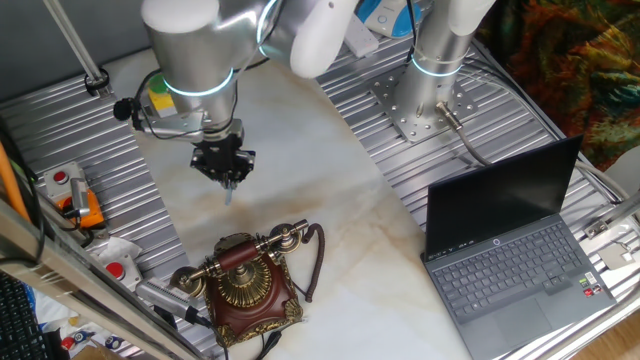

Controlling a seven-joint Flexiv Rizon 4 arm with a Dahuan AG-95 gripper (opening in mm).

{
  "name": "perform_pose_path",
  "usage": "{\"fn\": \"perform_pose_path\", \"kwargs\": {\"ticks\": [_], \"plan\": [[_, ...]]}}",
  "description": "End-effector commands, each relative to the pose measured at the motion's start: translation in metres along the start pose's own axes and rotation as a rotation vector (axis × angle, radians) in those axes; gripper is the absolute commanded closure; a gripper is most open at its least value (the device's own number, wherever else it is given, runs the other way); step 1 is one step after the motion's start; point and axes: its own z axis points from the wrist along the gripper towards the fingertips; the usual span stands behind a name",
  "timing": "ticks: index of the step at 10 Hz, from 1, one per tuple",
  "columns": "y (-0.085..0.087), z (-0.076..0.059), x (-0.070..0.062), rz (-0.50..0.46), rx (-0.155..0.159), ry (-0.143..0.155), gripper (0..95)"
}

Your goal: Dial a number on an old rotary phone

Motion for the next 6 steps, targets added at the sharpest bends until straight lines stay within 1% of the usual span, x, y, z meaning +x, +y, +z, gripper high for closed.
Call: {"fn": "perform_pose_path", "kwargs": {"ticks": [1, 2, 3, 4, 5, 6], "plan": [[-0.001, 0.0005, 0.0002, -0.068, 0.005, 0.054, 95.0], [-0.0012, 0.0021, 0.0006, -0.089, 0.006, 0.059, 95.0], [-0.0014, 0.0052, 0.0006, -0.145, 0.013, 0.062, 95.0], [-0.0016, 0.0062, 0.0005, -0.218, 0.025, 0.075, 95.0], [-0.0016, 0.0068, 0.0005, -0.262, 0.035, 0.084, 95.0], [-0.0016, 0.0072, 0.0004, -0.316, 0.038, 0.079, 95.0]]}}
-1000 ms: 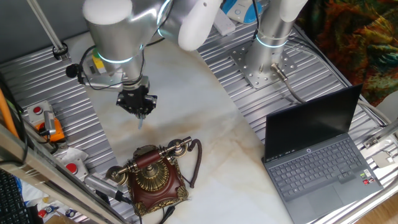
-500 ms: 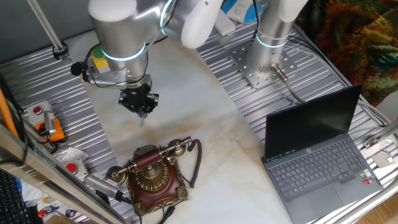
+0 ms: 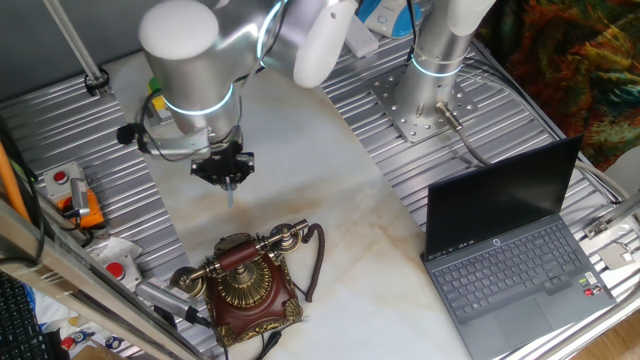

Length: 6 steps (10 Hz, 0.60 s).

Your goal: Dial a number on an old rotary phone

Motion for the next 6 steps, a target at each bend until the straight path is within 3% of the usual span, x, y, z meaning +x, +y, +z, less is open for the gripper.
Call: {"fn": "perform_pose_path", "kwargs": {"ticks": [1, 4, 6], "plan": [[0.0001, 0.0017, -0.0002, -0.15, 0.025, 0.004, 95.0], [-0.0001, 0.0018, -0.0006, -0.238, 0.042, -0.013, 95.0], [-0.0001, 0.0019, -0.0007, -0.279, 0.043, -0.008, 95.0]]}}
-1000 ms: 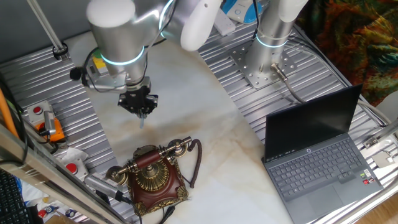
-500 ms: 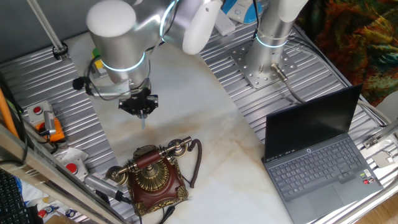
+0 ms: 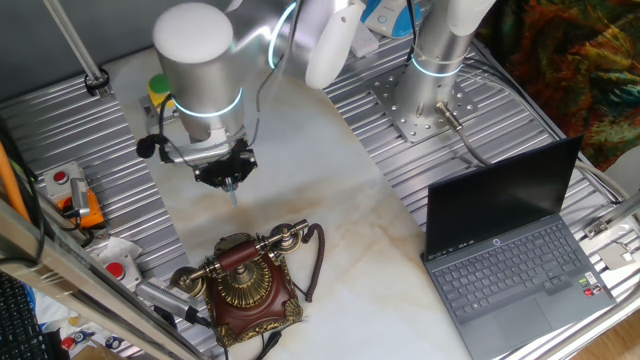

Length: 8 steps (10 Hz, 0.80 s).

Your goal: Dial a number on an old rotary phone

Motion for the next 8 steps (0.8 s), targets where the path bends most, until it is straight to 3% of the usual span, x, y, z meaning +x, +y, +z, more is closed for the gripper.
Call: {"fn": "perform_pose_path", "kwargs": {"ticks": [1, 8], "plan": [[-0.001, 0.001, -0.002, -0.047, 0.0, 0.003, 95.0], [-0.022, 0.018, -0.023, -0.041, -0.002, 0.018, 95.0]]}}
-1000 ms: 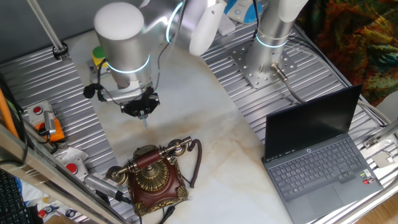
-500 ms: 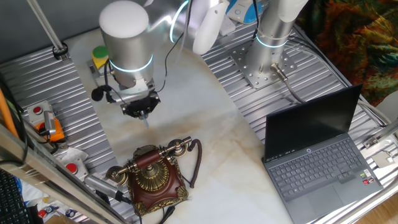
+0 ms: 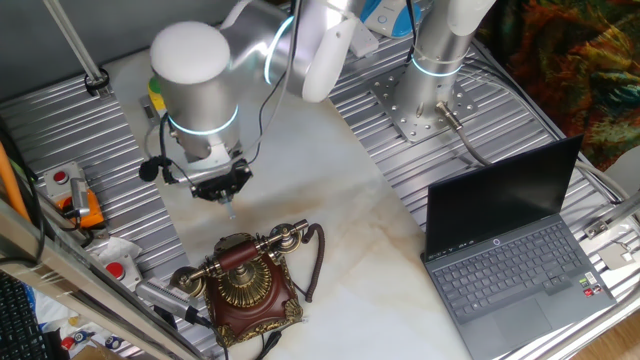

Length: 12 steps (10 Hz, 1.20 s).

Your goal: Dial a number on an old rotary phone

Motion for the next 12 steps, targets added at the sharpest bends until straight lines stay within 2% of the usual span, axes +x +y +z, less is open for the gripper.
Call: {"fn": "perform_pose_path", "kwargs": {"ticks": [1, 5, 10, 12], "plan": [[-0.007, 0.006, -0.007, 0.003, -0.003, 0.008, 95.0], [-0.026, 0.012, -0.028, 0.023, -0.008, 0.036, 95.0], [-0.035, 0.018, -0.04, 0.035, -0.007, 0.057, 95.0], [-0.036, 0.018, -0.041, 0.046, -0.004, 0.064, 95.0]]}}
